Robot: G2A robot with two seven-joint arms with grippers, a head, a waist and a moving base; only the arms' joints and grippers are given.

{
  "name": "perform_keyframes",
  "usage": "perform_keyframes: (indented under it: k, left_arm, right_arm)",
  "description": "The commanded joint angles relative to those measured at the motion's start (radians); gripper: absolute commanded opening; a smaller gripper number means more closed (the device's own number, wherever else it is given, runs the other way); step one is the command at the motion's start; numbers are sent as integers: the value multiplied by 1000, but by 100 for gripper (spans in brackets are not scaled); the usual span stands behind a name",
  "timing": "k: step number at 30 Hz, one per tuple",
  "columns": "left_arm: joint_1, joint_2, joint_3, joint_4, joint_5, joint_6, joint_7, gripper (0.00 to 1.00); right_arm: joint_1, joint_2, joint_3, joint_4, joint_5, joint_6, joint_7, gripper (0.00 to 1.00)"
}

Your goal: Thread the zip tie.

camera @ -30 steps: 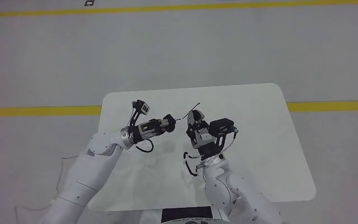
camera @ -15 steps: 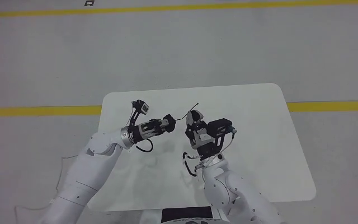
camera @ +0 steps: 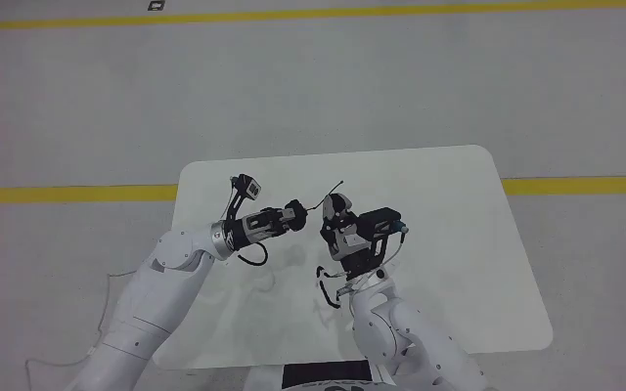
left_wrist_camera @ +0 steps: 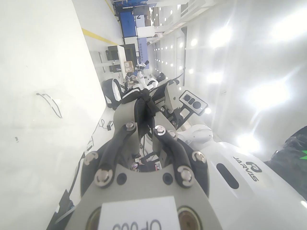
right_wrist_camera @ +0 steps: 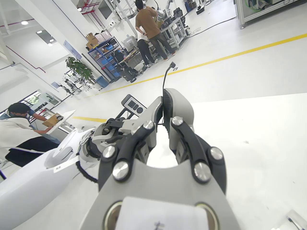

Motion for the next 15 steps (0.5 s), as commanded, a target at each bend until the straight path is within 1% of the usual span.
perform_keyframes:
  k: [1,15]
  left_arm:
    - [0,0,0,0,0,0,0,0]
    - [0,0,0,0,0,0,0,0]
  right_arm:
    - [0,-3,1,2,-2,-2,2,0]
    - [-5,-17,14,12,-23,-14,22,0]
